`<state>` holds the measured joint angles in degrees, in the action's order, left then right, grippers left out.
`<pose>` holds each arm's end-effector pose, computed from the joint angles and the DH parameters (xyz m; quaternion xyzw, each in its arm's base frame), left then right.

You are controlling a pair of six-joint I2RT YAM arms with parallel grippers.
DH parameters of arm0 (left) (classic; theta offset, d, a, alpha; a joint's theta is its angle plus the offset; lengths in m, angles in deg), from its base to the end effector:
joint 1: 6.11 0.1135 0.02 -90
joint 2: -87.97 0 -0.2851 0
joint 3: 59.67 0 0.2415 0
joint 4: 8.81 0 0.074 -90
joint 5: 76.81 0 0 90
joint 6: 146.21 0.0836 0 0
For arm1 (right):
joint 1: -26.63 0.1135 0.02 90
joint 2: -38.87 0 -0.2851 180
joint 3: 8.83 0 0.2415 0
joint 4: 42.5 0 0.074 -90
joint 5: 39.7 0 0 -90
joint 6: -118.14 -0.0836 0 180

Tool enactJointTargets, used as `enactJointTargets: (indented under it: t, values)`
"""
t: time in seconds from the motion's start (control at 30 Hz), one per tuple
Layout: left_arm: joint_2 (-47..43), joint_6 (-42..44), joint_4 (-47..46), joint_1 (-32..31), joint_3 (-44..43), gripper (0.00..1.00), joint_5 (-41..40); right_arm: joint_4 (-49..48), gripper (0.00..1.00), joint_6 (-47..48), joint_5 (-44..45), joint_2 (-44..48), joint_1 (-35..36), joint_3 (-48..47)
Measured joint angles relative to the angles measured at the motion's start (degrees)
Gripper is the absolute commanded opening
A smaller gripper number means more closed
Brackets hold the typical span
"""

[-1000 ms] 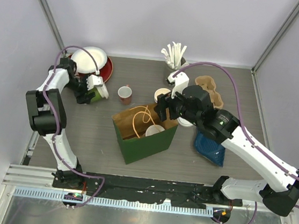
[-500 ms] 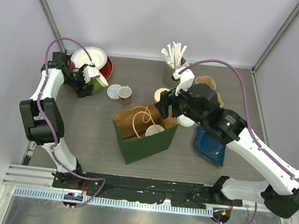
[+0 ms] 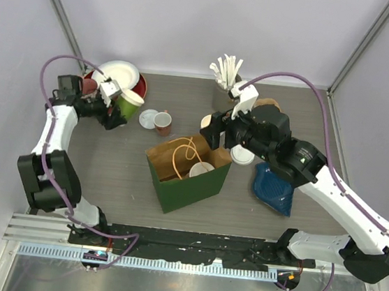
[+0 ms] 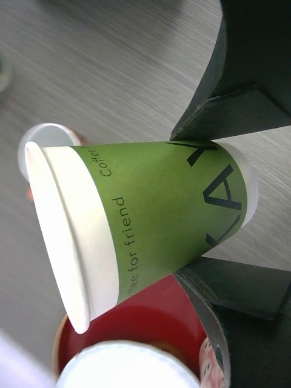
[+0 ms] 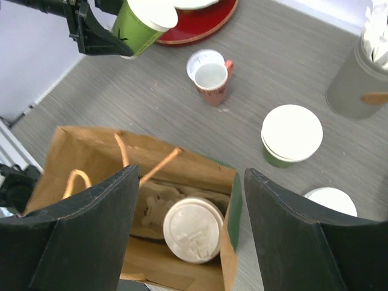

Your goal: Pack the takeout coffee

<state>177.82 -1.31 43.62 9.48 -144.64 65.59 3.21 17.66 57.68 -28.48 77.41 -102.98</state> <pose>0.3332 0.0242 0.2728 0.4066 0.7690 -0.2003 0.4507 0.1817 0.2056 0.4346 -0.2446 0.7752 0.2505 0.5259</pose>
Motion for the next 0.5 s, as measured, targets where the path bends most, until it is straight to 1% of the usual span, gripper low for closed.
enactJointTargets:
  t: [0.1,0.17,0.23,0.27,0.4,0.5]
  values:
    - [-4.90,-5.05,-1.38,0.52,-1.88,0.62,3.69,-0.76,0.75,-0.50,-1.22,-1.29,0.00,-4.39]
    - [-7.74,-6.10,-0.09,0.68,-4.81,0.62,6.12,-2.32,0.75,-0.55,-2.51,-2.19,0.00,-7.04]
    - [-9.66,-5.46,3.56,0.70,-9.05,0.62,8.68,-5.09,0.75,-0.44,-4.98,-4.17,0.00,-11.08]
    - [-10.27,-4.33,7.02,0.70,-11.85,0.62,10.05,-5.97,0.75,-0.44,-5.51,-4.83,0.00,-12.02]
    - [-13.27,8.48,23.47,0.70,-21.22,0.63,15.37,-8.00,0.74,-1.92,-7.56,-11.67,0.00,-21.49]
    - [-15.91,18.23,30.82,0.66,-25.68,0.62,17.53,-8.98,0.74,-4.61,-8.24,-17.59,0.00,-28.96]
